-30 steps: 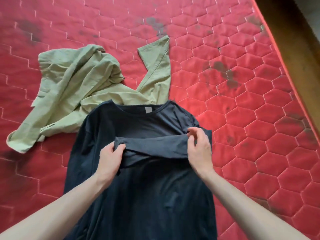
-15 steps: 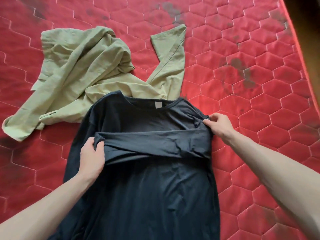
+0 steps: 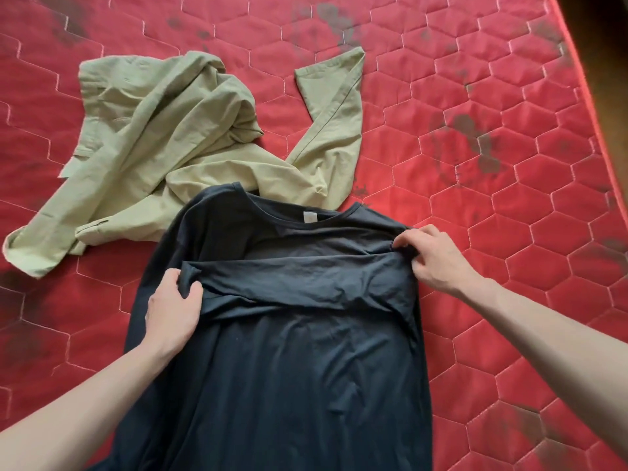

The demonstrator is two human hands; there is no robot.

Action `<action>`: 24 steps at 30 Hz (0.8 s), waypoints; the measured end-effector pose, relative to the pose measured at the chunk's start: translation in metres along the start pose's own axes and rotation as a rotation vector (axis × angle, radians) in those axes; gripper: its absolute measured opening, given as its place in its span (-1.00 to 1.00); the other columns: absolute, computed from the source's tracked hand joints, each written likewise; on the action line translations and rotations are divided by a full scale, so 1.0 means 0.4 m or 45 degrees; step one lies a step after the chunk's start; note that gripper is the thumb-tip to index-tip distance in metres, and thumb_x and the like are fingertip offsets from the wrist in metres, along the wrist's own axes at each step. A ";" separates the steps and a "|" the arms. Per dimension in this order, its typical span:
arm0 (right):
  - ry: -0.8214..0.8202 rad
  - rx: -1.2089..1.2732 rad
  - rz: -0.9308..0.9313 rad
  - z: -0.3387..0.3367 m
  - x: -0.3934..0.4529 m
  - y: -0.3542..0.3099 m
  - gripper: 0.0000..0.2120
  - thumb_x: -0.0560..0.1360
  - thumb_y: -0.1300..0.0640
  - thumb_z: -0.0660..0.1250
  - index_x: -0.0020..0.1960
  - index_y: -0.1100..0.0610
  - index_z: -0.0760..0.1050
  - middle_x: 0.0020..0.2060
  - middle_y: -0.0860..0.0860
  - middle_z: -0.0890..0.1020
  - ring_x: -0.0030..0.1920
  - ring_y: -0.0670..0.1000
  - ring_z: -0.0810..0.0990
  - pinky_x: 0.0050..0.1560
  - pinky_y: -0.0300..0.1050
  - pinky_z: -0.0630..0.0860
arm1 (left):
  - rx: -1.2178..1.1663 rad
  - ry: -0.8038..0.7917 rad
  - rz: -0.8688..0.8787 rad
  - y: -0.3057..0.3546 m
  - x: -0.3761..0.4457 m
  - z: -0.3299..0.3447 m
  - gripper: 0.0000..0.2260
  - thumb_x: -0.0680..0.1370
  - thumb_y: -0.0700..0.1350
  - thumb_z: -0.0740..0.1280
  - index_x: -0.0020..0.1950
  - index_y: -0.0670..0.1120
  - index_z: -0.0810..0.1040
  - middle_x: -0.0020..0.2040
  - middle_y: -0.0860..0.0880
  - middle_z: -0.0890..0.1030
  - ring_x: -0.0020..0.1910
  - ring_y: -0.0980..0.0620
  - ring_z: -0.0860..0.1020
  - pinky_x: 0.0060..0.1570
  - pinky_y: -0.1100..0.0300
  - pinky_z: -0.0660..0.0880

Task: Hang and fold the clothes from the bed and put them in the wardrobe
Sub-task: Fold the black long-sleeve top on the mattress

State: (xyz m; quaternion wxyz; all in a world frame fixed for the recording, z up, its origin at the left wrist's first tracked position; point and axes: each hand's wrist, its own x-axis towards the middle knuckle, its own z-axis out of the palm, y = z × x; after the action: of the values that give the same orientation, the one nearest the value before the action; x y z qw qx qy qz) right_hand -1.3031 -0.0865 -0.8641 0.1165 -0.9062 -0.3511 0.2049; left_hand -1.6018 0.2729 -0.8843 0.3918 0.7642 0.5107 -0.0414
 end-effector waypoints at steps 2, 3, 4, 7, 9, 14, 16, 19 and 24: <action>-0.085 -0.318 -0.097 -0.010 0.010 0.012 -0.55 0.29 0.19 0.18 0.14 0.02 0.56 0.01 -0.08 0.64 0.09 0.12 0.52 0.13 0.04 0.41 | 0.068 0.005 0.016 0.007 0.001 -0.003 -0.86 0.63 -0.04 0.32 0.14 -0.05 0.49 0.02 -0.15 0.66 0.06 -0.29 0.57 0.08 -0.13 0.47; -0.104 -0.450 -0.116 -0.015 0.017 0.017 -0.61 0.32 0.18 0.23 0.13 0.02 0.54 -0.01 -0.07 0.63 0.07 0.14 0.54 0.13 0.07 0.41 | 0.100 0.008 0.027 0.009 0.004 -0.005 -0.89 0.63 -0.05 0.31 0.12 -0.05 0.48 0.00 -0.15 0.66 0.05 -0.29 0.57 0.05 -0.10 0.45; -0.104 -0.549 -0.118 -0.018 0.023 0.024 -0.66 0.34 0.18 0.28 0.11 0.04 0.52 -0.03 -0.04 0.62 0.06 0.16 0.55 0.14 0.09 0.42 | 0.131 0.006 0.039 0.013 0.006 -0.008 -0.90 0.63 -0.06 0.30 0.11 -0.05 0.49 0.00 -0.15 0.65 0.05 -0.28 0.57 0.02 -0.08 0.43; -0.026 -0.709 -0.003 -0.020 0.037 0.027 -0.73 0.45 0.14 0.33 0.15 0.09 0.51 0.00 0.05 0.61 0.07 0.21 0.56 0.12 0.14 0.46 | 0.212 0.028 0.107 0.010 0.018 -0.014 -0.85 0.65 -0.09 0.29 0.18 -0.10 0.53 0.11 -0.17 0.65 0.16 -0.27 0.56 0.08 -0.08 0.40; 0.027 -0.673 0.151 -0.011 0.036 0.016 -0.68 0.48 0.13 0.34 0.22 0.14 0.51 0.05 0.12 0.61 0.08 0.26 0.54 0.07 0.16 0.46 | 0.207 0.067 0.112 0.004 0.023 -0.021 -0.76 0.68 -0.04 0.26 0.27 -0.13 0.54 0.23 -0.18 0.62 0.27 -0.26 0.53 0.18 -0.11 0.41; 0.220 -0.580 0.158 0.043 0.022 -0.073 -0.57 0.50 0.20 0.31 0.37 0.19 0.46 0.18 0.17 0.55 0.11 0.28 0.52 0.02 0.20 0.51 | 0.210 0.257 0.077 -0.050 0.012 -0.054 -0.83 0.66 -0.12 0.23 0.22 -0.11 0.48 0.21 -0.24 0.56 0.24 -0.29 0.45 0.22 -0.21 0.39; 0.270 -0.501 -0.038 0.078 0.023 -0.130 -0.56 0.56 0.19 0.28 0.43 0.17 0.44 0.30 0.14 0.52 0.23 0.24 0.52 0.12 0.19 0.51 | 0.327 0.252 0.014 -0.091 0.005 -0.074 -0.73 0.59 -0.12 0.34 0.26 -0.12 0.43 0.23 -0.26 0.47 0.26 -0.32 0.41 0.21 -0.27 0.40; 0.230 -0.436 -0.377 0.143 0.031 -0.244 -0.56 0.62 0.12 0.20 0.48 0.10 0.45 0.45 0.08 0.49 0.42 0.17 0.48 0.29 0.10 0.46 | 0.455 0.098 -0.029 -0.153 -0.001 -0.107 -0.65 0.58 0.03 0.42 0.25 -0.12 0.44 0.19 -0.23 0.42 0.22 -0.31 0.42 0.17 -0.24 0.42; -0.083 -0.450 -0.680 0.256 0.061 -0.471 -0.48 0.72 -0.09 0.04 0.66 -0.08 0.17 0.67 -0.05 0.16 0.66 0.02 0.14 0.59 0.02 0.15 | 0.416 -0.152 0.221 -0.222 -0.020 -0.138 -0.80 0.66 0.02 0.33 0.11 -0.11 0.54 0.03 -0.02 0.43 0.12 -0.18 0.49 0.04 -0.08 0.47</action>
State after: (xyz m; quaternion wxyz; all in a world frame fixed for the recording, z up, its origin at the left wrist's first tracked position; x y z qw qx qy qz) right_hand -1.4440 0.0739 -0.8953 -0.0042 -0.7811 -0.6103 0.1318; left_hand -1.6965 0.3174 -0.8919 0.2942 0.8550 0.4052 -0.1350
